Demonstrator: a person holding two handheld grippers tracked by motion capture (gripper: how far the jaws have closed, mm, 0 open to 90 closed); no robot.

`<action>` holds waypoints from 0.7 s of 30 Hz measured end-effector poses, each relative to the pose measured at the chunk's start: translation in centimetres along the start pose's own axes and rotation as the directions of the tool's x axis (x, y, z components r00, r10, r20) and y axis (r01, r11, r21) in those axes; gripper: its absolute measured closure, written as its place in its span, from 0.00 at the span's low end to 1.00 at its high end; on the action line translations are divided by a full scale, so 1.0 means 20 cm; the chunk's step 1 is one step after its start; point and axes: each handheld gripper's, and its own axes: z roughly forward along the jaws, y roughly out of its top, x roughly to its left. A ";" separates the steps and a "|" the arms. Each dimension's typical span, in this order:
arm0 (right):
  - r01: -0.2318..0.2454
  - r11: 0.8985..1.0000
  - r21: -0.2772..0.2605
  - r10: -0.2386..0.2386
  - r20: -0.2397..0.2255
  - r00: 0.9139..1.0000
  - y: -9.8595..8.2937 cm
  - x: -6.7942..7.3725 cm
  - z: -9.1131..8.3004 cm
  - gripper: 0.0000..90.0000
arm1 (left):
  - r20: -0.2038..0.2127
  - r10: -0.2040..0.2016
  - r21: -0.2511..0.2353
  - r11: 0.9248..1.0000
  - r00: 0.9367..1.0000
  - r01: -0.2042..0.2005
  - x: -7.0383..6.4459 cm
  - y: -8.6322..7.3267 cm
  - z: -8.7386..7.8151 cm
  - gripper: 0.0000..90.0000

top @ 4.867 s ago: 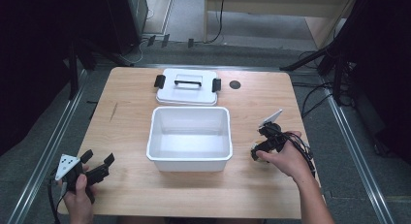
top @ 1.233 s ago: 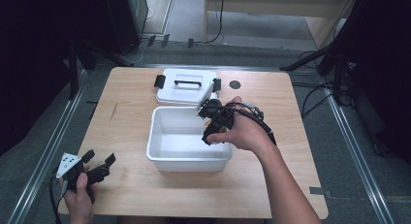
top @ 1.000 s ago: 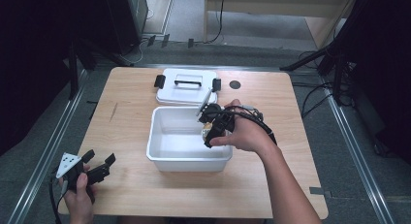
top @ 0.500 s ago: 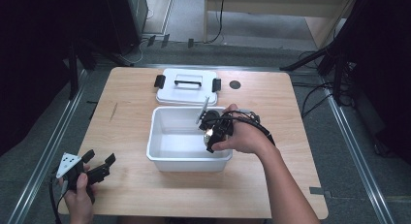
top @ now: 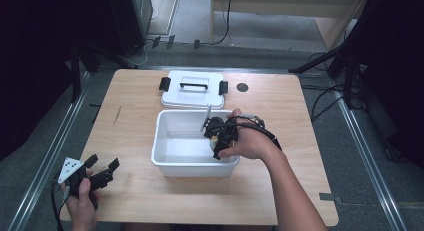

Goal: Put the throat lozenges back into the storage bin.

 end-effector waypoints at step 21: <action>0.016 1.000 0.001 -0.016 0.000 1.000 0.01 0.01 0.02 0.23 | 0.002 -0.004 0.001 1.000 1.000 0.004 0.00 0.00 0.00 0.16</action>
